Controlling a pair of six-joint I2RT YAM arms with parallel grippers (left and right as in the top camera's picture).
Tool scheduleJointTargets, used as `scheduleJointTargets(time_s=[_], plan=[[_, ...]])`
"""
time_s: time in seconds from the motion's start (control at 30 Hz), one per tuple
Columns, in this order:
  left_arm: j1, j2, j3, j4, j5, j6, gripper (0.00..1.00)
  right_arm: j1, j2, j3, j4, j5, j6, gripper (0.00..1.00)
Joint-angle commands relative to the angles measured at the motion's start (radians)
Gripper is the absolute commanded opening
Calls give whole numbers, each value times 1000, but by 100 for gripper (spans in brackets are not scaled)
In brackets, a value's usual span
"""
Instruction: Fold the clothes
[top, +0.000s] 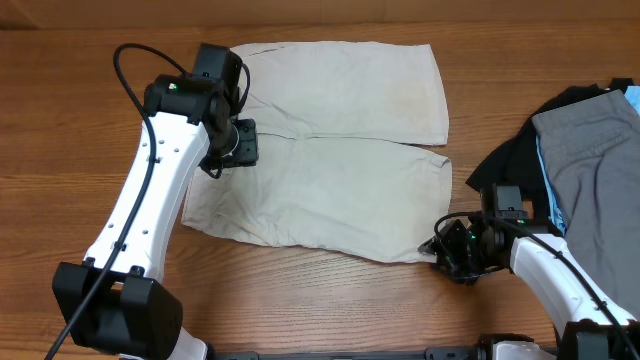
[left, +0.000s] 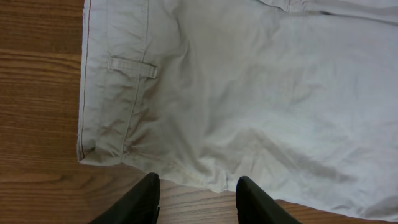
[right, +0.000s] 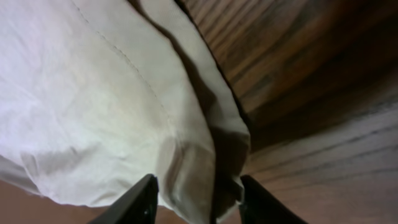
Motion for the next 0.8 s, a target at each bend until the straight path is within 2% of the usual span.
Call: scheduleJointTargets(time_s=[0.0,0.1,0.17,0.23,0.27,0.3,0.33,0.43,0.5,0.53,0.6,0.67,0.77], plan=[[-3,7,-1,5,5,-18,43,3,-13,-30,23,-2,4,50],[-3,7,-1,5,5,-18,43,3,-13,-43,30,-10,7,49],[-3,7,-1,5,5,-18,43,3,-13,-43,35,-10,7,39],[-3,7,-1,5,5,-18,43,3,-13,-42,37,-10,6,23],[-3,7,-1,5,5,-18,43,3,-13,-42,37,-10,6,20],[-3,7,-1,4,5,-18,43,3,-13,-42,36,-10,6,8],[-3,7,-1,3,6,-18,42,3,-13,-42,36,-11,6,5],[-3,7,-1,-6,30,-17,43,3,-13,-42,36,-14,6,4],[-3,7,-1,-41,55,-16,66,3,-13,-42,37,-18,2,4],[-3,7,-1,-84,61,-13,73,3,-13,-42,37,-17,2,4],[-2,7,-1,-155,56,-5,74,3,-13,-42,38,-17,-6,4],[11,7,-2,-237,58,-21,69,3,-13,-42,41,-17,-25,4],[22,4,-39,-243,91,-101,67,3,-13,-42,41,-9,-33,4]])
